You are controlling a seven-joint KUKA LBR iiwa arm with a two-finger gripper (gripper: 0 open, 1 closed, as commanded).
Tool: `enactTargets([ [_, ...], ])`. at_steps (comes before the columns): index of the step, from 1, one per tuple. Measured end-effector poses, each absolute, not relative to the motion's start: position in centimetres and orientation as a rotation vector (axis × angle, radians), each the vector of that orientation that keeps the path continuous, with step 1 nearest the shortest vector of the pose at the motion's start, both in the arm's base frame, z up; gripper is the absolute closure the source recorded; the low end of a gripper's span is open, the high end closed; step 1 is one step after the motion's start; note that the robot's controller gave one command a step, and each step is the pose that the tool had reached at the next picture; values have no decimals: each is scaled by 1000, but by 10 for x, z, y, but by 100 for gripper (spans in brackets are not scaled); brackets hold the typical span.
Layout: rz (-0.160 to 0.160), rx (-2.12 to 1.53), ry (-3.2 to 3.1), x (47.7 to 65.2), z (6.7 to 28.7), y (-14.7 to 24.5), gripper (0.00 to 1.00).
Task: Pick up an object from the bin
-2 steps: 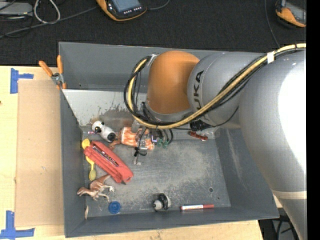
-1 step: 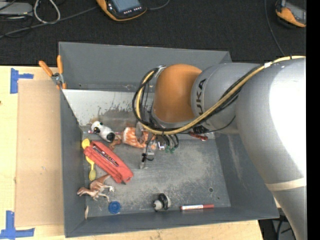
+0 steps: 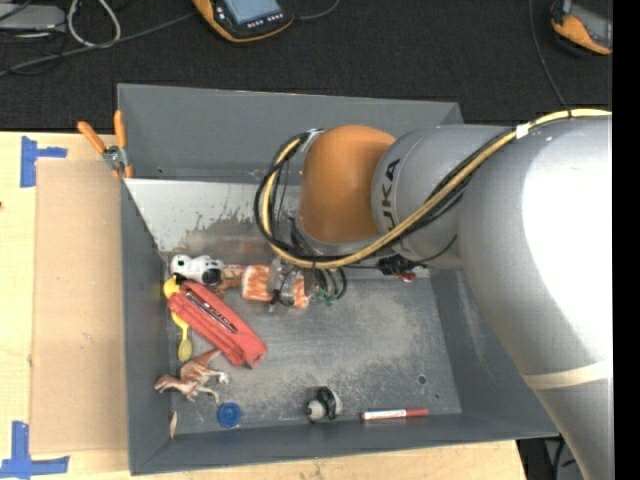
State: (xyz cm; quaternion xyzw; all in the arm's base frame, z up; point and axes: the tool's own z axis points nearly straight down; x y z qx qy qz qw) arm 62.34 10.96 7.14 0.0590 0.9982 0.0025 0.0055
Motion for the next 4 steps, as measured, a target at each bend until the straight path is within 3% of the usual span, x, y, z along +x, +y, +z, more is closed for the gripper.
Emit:
enactTargets([
  [1,8,186,3125,623,71,109,100],
  [4,6,187,3133,621,150,108,100],
])
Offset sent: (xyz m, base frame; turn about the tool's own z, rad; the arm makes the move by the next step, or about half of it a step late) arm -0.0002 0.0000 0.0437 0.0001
